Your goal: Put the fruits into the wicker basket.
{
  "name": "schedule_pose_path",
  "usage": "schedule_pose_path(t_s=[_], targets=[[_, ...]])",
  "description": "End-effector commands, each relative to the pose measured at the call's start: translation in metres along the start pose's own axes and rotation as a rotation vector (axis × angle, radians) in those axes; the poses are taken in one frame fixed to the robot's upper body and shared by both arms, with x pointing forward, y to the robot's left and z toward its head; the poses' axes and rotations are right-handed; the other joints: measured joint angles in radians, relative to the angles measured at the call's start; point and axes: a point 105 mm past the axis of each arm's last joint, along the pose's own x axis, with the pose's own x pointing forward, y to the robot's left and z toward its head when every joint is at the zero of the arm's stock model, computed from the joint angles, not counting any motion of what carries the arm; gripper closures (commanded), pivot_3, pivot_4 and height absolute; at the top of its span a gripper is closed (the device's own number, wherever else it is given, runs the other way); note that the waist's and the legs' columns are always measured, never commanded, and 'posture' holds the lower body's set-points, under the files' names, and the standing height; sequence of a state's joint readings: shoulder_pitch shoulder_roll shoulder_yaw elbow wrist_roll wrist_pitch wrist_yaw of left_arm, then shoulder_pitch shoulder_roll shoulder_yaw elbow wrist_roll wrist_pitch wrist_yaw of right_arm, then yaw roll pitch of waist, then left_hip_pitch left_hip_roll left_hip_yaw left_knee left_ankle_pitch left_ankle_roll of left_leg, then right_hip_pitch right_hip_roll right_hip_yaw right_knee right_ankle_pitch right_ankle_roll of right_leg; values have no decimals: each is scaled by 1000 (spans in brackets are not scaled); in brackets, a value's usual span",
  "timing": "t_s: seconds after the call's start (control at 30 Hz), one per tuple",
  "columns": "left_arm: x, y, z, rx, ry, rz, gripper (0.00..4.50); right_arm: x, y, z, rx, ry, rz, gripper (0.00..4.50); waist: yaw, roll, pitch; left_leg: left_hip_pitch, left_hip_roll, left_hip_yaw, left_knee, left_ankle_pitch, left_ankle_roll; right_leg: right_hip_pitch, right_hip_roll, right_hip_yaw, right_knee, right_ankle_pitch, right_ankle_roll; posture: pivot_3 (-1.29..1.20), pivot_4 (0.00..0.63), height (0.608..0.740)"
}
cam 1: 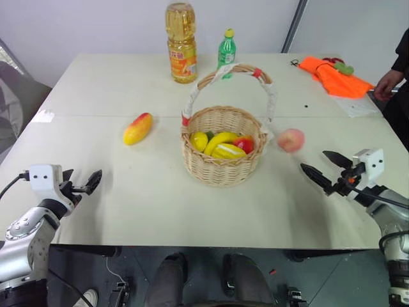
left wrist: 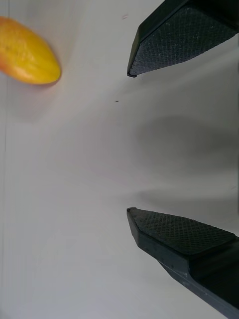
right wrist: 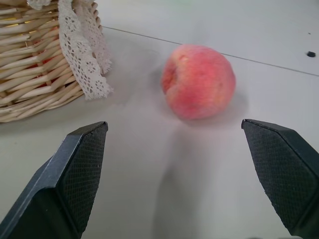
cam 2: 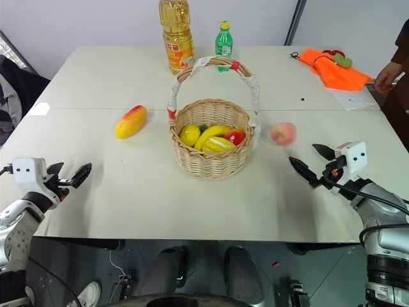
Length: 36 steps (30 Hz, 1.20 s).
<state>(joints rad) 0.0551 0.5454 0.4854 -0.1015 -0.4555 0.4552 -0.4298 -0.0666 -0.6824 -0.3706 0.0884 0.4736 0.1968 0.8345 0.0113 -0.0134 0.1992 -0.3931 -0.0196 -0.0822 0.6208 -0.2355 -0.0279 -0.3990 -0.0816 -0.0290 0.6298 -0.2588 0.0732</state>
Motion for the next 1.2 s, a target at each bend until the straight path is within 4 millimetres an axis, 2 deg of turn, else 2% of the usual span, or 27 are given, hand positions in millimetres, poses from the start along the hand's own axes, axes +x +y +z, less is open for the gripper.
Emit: schedule_pose_path(t_s=[0.03,0.33,0.57,0.73,0.83,0.93,1.03,1.2], targets=[[-2,0,6,38,-7,6,0,0,0,12,-33,-46,3,12,1,0,0,0,0,0,0,0,0,0,0,0,0,0,0,0,150,740],[3,-6,12,5,-35,-11,0,-2,2,12,-40,-45,11,12,1,0,0,0,0,0,0,0,0,0,0,0,0,0,0,0,150,740],[16,-28,36,18,-68,-117,0,3,11,33,-77,-80,69,12,2,0,0,0,0,0,0,0,0,0,1,0,0,0,0,0,150,740],[39,-39,66,129,-72,-159,0,1,34,55,-107,-78,192,12,2,0,0,0,-1,0,0,0,0,0,1,-1,0,0,1,0,150,740],[62,-51,82,225,-40,-197,0,-3,55,69,-111,-62,296,12,3,0,0,0,-1,2,0,0,0,0,2,-1,0,2,3,0,150,740],[83,-68,96,226,-31,-268,0,-6,77,89,-83,-86,398,12,2,-1,0,0,-2,2,1,0,0,1,3,-1,1,2,4,0,150,740],[101,-80,103,201,-4,-305,0,-6,94,101,-96,-91,468,12,-1,-1,1,-1,-2,3,1,0,0,0,3,-1,0,2,5,0,150,740],[129,-100,102,262,56,-345,0,-3,118,113,-121,-116,551,12,1,-2,1,-1,-3,3,1,0,0,0,4,-1,0,4,9,0,150,740]])
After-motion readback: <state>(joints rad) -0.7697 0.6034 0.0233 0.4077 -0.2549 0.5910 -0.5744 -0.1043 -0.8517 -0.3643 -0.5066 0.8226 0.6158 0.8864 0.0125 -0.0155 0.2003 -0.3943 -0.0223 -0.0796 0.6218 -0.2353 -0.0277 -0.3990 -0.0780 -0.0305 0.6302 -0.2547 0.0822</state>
